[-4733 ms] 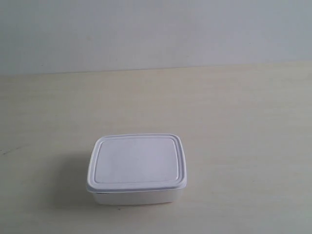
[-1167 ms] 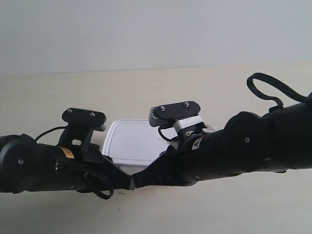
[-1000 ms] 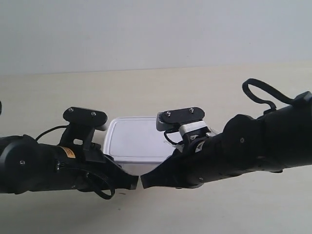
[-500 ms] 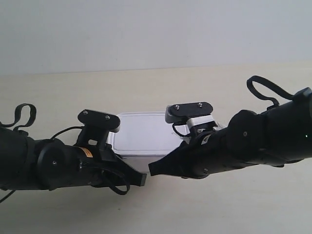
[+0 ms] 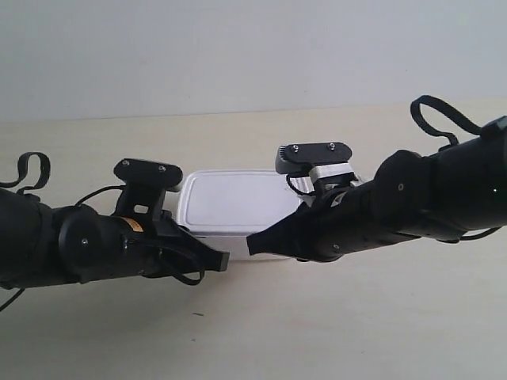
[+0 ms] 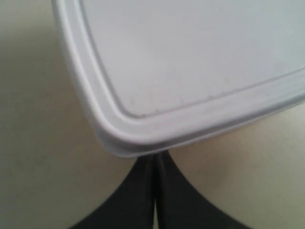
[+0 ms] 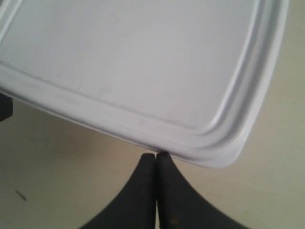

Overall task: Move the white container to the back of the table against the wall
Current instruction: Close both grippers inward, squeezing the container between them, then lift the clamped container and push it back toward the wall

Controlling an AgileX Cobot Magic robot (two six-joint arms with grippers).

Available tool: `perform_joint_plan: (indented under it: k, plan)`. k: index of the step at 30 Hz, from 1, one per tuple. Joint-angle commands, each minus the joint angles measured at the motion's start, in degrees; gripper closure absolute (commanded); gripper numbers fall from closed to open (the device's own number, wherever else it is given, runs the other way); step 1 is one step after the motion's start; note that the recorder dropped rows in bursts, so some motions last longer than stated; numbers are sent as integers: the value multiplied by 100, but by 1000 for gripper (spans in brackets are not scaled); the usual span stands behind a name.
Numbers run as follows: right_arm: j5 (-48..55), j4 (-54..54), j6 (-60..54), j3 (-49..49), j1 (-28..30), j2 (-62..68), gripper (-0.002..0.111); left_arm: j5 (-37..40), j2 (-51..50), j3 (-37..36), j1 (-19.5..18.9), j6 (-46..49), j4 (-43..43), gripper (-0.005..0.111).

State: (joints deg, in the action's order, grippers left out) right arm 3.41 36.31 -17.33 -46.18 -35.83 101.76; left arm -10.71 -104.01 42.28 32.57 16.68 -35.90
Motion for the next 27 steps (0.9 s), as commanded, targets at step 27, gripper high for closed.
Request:
perform_joint_plan:
  k: [27]
  plan:
    - [-431, -130, -244, -492, 586, 760, 108, -103, -891, 923, -281, 281, 119, 107]
